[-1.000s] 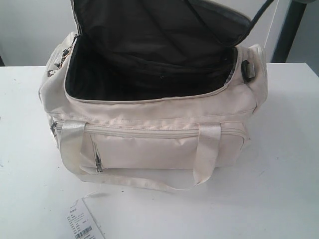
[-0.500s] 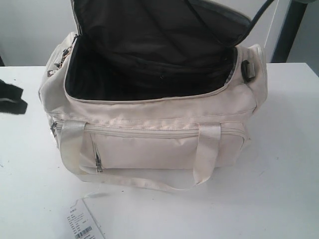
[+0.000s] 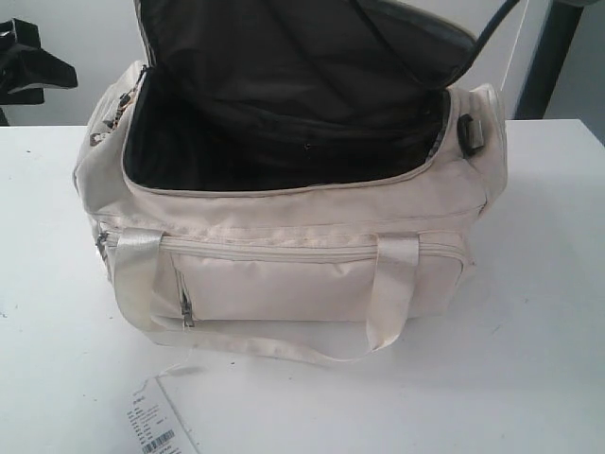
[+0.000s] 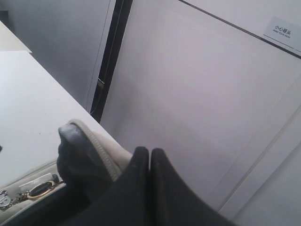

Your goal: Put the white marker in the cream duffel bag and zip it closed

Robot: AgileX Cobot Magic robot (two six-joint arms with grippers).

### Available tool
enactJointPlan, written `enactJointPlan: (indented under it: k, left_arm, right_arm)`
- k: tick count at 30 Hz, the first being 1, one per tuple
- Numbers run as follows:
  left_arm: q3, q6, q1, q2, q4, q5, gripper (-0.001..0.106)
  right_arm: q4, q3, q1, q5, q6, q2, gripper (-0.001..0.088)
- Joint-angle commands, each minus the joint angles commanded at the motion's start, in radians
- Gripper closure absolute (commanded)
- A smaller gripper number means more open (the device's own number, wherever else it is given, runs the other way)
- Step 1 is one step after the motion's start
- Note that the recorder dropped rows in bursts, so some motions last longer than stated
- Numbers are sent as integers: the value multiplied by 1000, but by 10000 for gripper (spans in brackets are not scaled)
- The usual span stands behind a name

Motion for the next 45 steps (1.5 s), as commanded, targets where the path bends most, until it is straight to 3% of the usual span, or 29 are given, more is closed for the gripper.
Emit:
enactJointPlan:
  k: [18,24,27,32,37,42,45]
  left_arm:
    - [-232,123,0,293,-133,48,475]
    - [-254,180,-2,331,-185,97,322]
    - [-256,180,-2,336,-187,97,355]
    - [-256,182,-2,336,-187,91,546]
    - [-256,186,-2,336,-187,91,668]
    - [-256,186,-2,353,-192,91,669]
    - [-256,186,-2,378,-204,95,557]
  right_arm:
    - [0,0,0,0,0,0,868]
    - [0,0,0,0,0,0,868]
    - [0,0,0,0,0,0,868]
    - [0,0,0,0,0,0,868]
    - [0,0,0,0,0,0,868]
    - [0,0,0,0,0,0,868]
    - [0,0,0,0,0,0,868]
